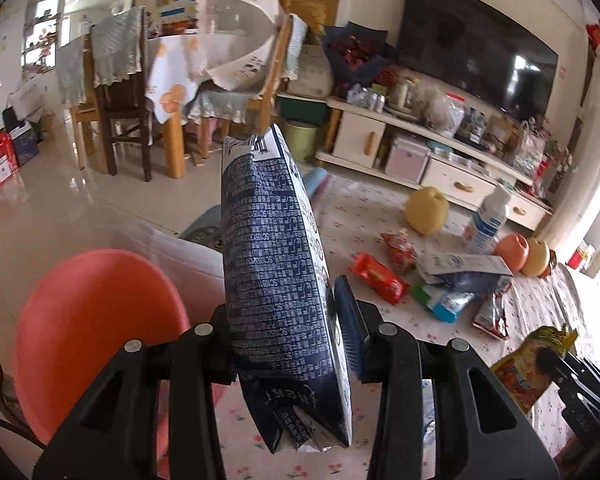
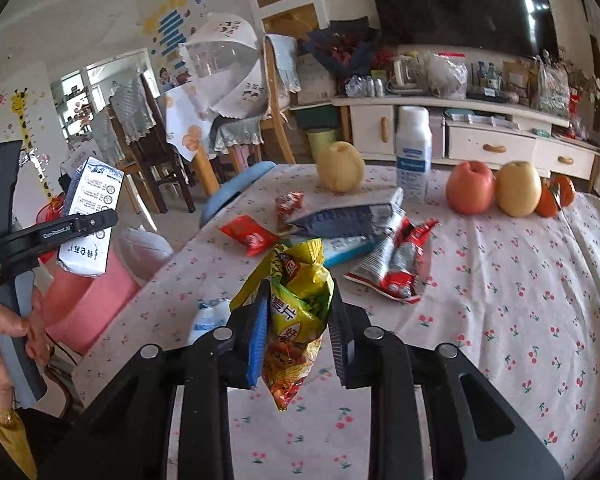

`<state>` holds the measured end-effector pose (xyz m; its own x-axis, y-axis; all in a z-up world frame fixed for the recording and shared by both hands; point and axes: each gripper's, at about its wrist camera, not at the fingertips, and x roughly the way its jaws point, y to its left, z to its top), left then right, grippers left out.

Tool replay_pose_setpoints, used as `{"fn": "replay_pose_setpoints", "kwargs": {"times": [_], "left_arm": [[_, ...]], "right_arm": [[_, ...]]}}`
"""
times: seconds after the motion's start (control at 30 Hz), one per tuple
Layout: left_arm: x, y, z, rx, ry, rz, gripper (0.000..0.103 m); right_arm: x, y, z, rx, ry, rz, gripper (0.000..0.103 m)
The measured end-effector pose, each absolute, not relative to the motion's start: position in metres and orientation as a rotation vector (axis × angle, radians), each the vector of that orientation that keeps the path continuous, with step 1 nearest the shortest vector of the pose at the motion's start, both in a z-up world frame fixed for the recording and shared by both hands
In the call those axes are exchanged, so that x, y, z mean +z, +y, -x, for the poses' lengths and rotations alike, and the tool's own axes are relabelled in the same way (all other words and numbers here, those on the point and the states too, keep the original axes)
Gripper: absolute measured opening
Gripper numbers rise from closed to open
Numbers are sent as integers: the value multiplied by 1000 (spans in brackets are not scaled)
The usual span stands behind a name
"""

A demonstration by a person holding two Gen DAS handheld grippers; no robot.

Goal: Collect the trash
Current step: 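Carry both items over the pink bucket and open both tools to drop them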

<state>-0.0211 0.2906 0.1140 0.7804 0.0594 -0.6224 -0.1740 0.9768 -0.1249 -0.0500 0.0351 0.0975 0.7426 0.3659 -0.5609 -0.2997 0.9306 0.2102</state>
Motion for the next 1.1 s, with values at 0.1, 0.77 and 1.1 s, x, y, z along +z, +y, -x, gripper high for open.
{"fn": "replay_pose_setpoints", "kwargs": {"times": [0.1, 0.77, 1.1], "left_arm": [[116, 304, 26, 157, 652, 192, 41], [127, 385, 57, 334, 595, 285, 41], [120, 430, 69, 425, 598, 348, 41]], "right_arm": [[106, 45, 53, 381, 621, -99, 28], [161, 180, 67, 616, 548, 6, 28], [165, 277, 72, 764, 553, 86, 28]]}}
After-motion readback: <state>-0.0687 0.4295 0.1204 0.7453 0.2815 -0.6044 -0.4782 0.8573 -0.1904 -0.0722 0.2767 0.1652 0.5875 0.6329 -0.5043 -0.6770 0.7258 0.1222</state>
